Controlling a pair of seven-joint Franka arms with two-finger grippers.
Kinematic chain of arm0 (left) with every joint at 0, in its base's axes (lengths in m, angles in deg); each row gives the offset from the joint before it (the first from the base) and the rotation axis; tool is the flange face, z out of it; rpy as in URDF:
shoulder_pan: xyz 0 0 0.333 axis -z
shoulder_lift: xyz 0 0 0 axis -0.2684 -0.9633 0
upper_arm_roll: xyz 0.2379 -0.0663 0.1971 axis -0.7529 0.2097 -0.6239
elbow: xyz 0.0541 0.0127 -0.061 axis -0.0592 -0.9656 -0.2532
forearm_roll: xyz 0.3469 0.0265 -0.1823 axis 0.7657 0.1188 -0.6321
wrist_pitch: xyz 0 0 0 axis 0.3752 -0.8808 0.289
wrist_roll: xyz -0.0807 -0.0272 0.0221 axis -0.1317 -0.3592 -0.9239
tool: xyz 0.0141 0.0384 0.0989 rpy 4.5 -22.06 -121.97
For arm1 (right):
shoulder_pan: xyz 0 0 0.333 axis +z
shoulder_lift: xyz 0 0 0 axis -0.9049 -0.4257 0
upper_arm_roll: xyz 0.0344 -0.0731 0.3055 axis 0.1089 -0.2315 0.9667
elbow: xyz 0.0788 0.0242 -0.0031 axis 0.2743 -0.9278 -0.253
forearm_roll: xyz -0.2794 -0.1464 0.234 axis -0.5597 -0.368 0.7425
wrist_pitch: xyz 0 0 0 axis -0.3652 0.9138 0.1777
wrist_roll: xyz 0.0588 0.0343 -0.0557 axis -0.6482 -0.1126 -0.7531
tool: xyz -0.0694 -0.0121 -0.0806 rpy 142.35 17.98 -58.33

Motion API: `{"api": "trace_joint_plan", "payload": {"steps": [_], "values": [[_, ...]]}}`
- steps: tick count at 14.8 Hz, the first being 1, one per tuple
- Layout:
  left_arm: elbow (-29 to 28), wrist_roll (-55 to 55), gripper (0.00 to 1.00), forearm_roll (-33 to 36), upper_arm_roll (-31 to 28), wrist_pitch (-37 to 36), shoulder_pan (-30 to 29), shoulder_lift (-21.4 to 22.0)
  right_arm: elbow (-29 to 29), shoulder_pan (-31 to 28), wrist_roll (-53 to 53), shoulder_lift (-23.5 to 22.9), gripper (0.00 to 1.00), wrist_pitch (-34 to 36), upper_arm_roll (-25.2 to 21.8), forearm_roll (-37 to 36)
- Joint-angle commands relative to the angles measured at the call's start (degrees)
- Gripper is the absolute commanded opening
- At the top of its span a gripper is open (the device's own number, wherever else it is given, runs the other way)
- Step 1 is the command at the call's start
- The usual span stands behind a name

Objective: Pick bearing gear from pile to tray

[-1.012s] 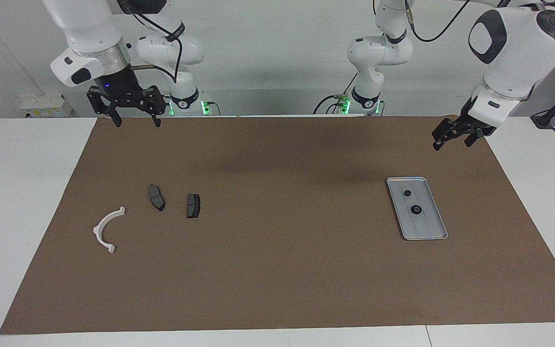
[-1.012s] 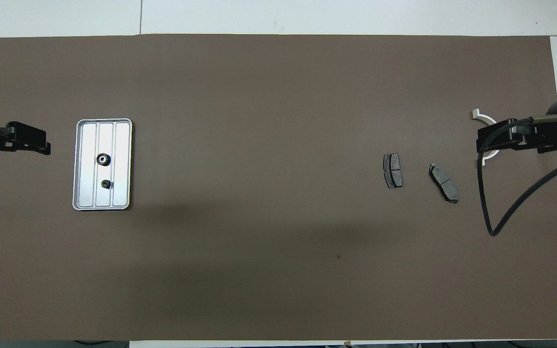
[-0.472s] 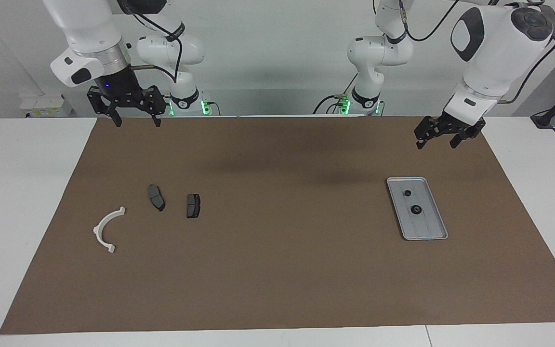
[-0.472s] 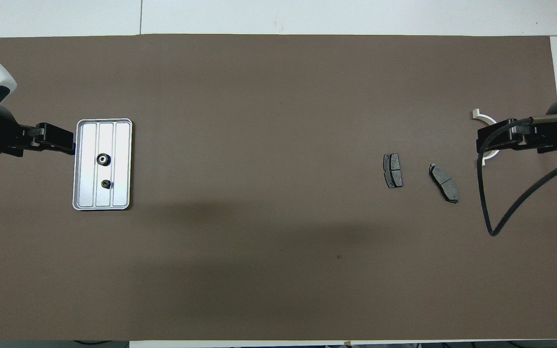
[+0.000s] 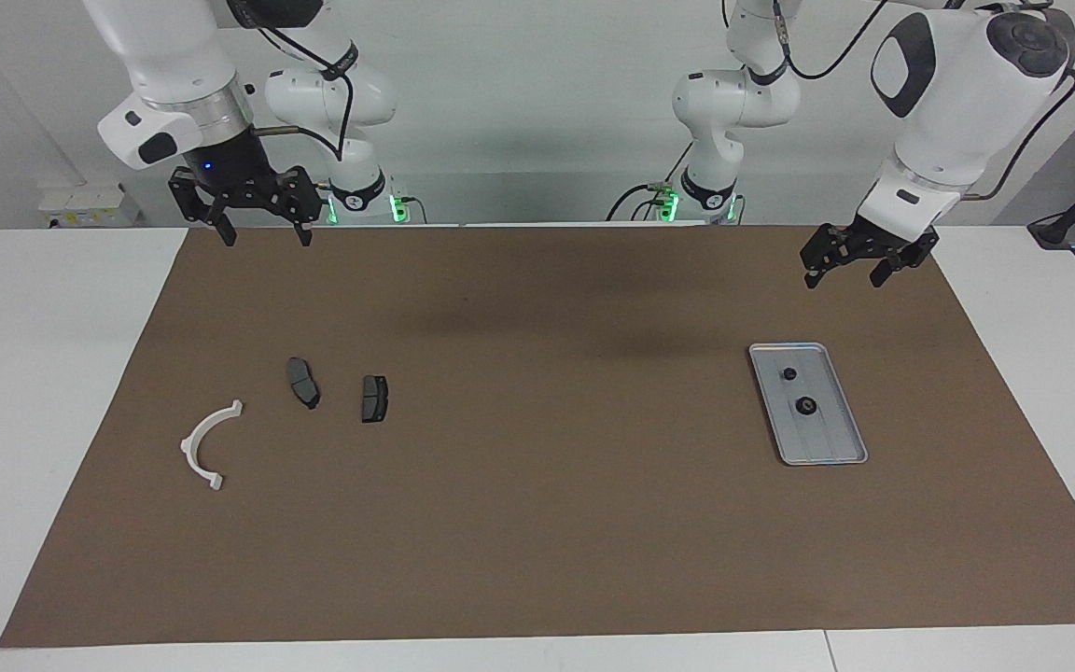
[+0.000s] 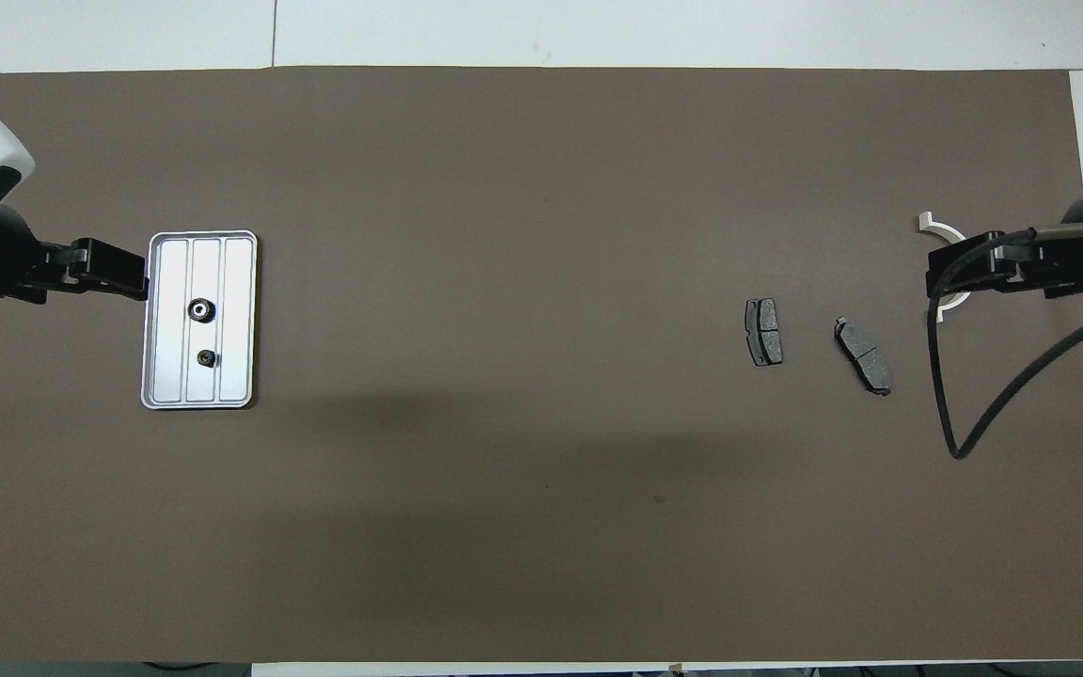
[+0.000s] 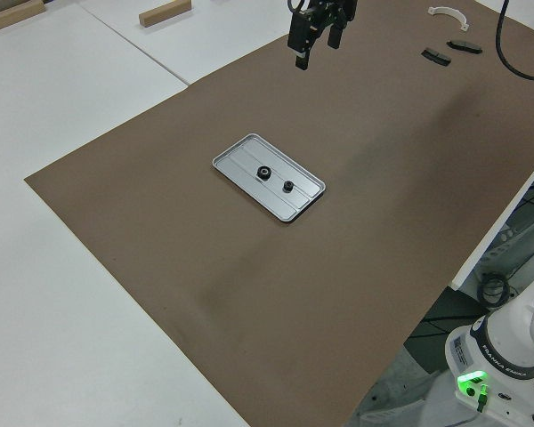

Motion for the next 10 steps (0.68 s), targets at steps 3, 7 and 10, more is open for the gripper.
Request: {"api": "trace_joint_plan", "payload": {"steps": [3, 7, 10], "values": [[0.9, -0.6, 1.00, -0.8, -0.4, -1.0, 0.1, 0.2, -1.2, -0.5, -0.9, 0.6, 1.00, -1.4, 0.0, 1.6], [1.0, -0.6, 1.00, -0.8, -0.6, -1.3, 0.1, 0.4, -1.2, -0.5, -1.0, 0.6, 1.00, -1.4, 0.0, 1.6], [2.3, -0.5, 1.00, -0.5, -0.5, -2.2, 0.1, 0.1, -1.2, -0.7, -0.9, 0.6, 1.00, -1.4, 0.0, 1.6]]}}
